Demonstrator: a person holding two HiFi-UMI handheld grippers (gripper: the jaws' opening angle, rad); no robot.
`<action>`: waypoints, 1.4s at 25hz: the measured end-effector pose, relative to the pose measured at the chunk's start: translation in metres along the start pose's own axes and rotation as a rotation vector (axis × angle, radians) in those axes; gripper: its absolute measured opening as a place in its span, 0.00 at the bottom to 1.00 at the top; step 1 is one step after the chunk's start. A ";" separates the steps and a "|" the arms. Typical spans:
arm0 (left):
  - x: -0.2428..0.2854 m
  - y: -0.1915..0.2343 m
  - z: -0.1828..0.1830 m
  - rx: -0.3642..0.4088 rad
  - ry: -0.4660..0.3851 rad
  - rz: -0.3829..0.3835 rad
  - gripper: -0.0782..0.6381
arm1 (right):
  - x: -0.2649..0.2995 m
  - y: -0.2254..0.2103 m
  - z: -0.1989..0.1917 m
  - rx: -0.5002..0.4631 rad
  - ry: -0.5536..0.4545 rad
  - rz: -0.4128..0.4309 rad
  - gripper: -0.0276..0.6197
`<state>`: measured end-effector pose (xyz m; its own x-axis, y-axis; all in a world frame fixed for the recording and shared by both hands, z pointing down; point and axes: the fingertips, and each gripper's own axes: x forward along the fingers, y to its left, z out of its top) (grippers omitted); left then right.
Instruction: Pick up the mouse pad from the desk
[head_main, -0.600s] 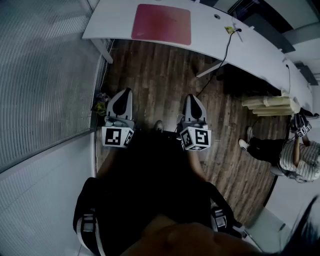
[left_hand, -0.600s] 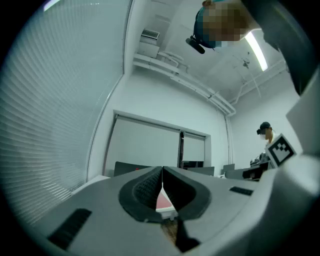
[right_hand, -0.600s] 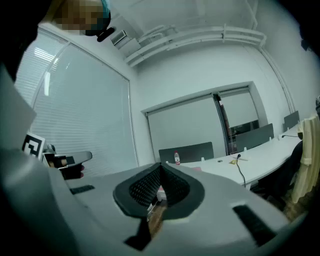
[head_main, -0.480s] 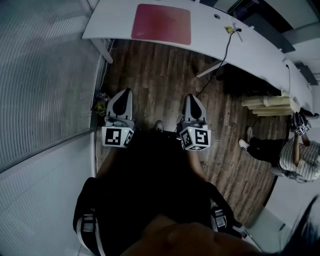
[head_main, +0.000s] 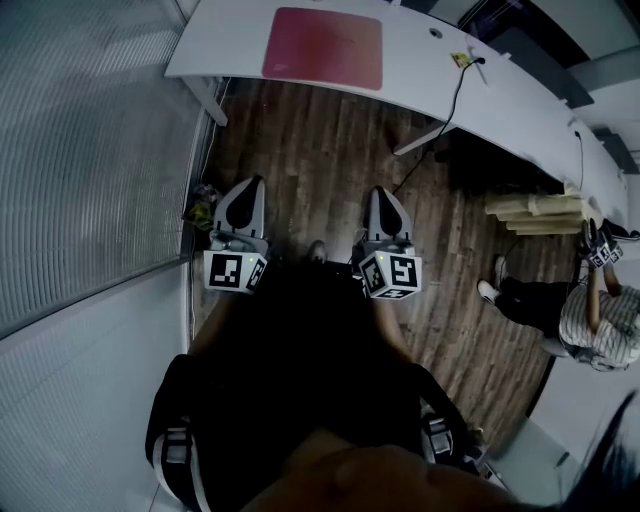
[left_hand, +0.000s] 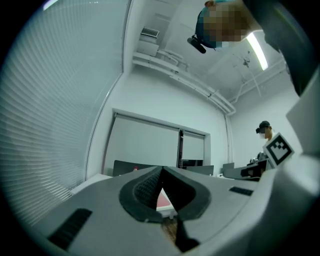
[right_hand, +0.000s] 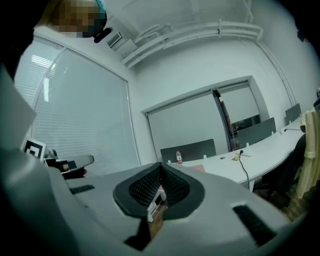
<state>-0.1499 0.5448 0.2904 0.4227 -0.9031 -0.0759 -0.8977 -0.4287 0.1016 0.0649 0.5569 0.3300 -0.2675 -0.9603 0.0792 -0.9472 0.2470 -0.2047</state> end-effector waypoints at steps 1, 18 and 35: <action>0.002 -0.001 -0.001 0.011 0.001 -0.002 0.12 | 0.001 -0.002 -0.001 0.000 0.003 0.004 0.04; 0.070 -0.080 -0.012 0.026 0.036 0.056 0.12 | 0.022 -0.099 0.019 -0.011 0.016 0.060 0.04; 0.194 -0.025 -0.047 0.000 0.080 0.033 0.12 | 0.141 -0.144 0.012 -0.005 0.030 0.033 0.04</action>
<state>-0.0391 0.3791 0.3200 0.4013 -0.9159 0.0068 -0.9114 -0.3985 0.1024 0.1661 0.3842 0.3586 -0.3034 -0.9474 0.1019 -0.9387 0.2788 -0.2030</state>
